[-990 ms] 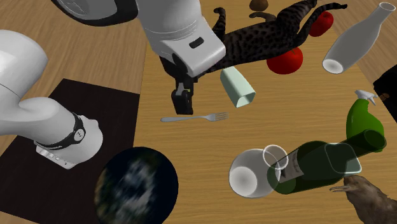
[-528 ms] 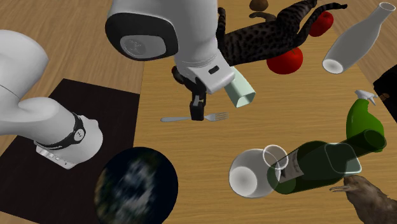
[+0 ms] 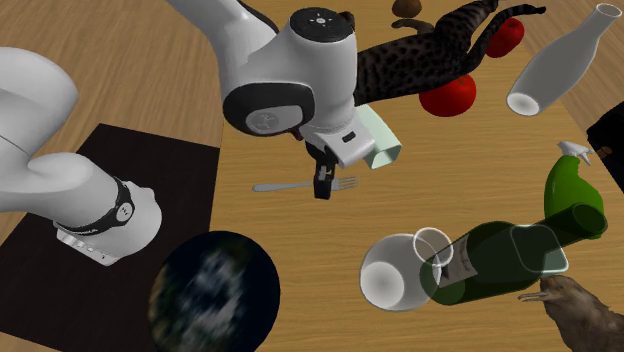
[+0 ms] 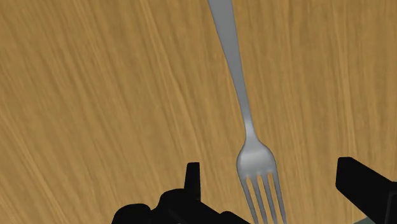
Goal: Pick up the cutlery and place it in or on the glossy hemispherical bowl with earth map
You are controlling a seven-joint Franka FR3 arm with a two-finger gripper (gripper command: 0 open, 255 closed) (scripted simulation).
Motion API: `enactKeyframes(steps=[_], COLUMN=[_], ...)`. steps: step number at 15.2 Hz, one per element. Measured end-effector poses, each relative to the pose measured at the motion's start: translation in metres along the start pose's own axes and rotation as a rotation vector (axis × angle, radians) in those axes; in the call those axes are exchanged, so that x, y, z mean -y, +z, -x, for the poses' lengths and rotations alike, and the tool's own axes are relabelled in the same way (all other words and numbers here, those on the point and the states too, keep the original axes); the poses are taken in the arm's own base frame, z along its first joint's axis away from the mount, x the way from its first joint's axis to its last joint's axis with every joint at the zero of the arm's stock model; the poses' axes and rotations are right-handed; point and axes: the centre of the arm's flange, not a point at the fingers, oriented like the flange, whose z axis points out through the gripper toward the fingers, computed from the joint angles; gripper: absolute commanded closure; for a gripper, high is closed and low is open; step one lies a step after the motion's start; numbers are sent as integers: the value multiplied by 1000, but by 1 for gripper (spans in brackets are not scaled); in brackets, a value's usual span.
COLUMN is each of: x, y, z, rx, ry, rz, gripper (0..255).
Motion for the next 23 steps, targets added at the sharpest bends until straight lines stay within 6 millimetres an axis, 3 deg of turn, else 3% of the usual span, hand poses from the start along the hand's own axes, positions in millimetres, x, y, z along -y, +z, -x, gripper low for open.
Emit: enactKeyframes(steps=[5,11,12,23], x=[1,1,1,-4], y=[26,30,30,25], z=[1,1,1,-1], rx=[0,0,0,-3], ry=[1,0,0,7], rz=[0,0,0,4], gripper=[0,0,255,255])
